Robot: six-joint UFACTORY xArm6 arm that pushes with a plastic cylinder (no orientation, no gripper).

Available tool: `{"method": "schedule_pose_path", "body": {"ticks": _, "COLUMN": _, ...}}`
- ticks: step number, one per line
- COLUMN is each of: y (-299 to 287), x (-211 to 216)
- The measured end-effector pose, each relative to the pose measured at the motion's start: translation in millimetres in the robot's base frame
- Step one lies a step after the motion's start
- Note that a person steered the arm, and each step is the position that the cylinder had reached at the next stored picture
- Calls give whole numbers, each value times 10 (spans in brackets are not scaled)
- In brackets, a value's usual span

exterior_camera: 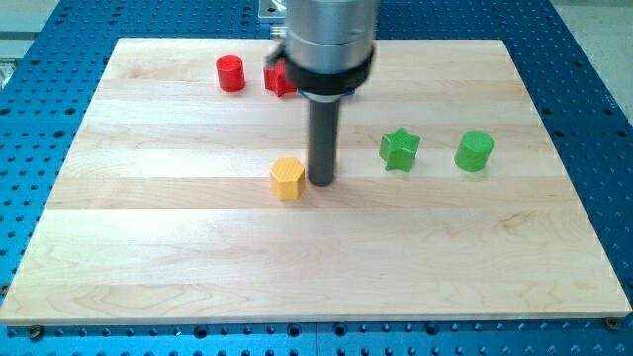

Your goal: Move the yellow heart to the top right of the hexagon

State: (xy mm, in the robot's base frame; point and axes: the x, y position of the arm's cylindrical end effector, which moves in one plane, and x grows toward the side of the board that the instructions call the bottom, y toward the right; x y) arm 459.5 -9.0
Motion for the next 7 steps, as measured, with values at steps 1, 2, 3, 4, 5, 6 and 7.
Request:
{"method": "schedule_pose_path", "body": {"ticks": 1, "y": -120, "x": 137}}
{"method": "schedule_pose_path", "body": {"ticks": 2, "y": -82, "x": 219}}
{"method": "schedule_pose_path", "body": {"ticks": 3, "y": 266, "x": 11}}
{"method": "schedule_pose_path", "body": {"ticks": 4, "y": 582, "x": -181}}
{"method": "schedule_pose_path", "body": {"ticks": 5, "y": 617, "x": -335}}
{"method": "schedule_pose_path", "body": {"ticks": 6, "y": 617, "x": -455}}
{"method": "schedule_pose_path", "body": {"ticks": 7, "y": 586, "x": -432}}
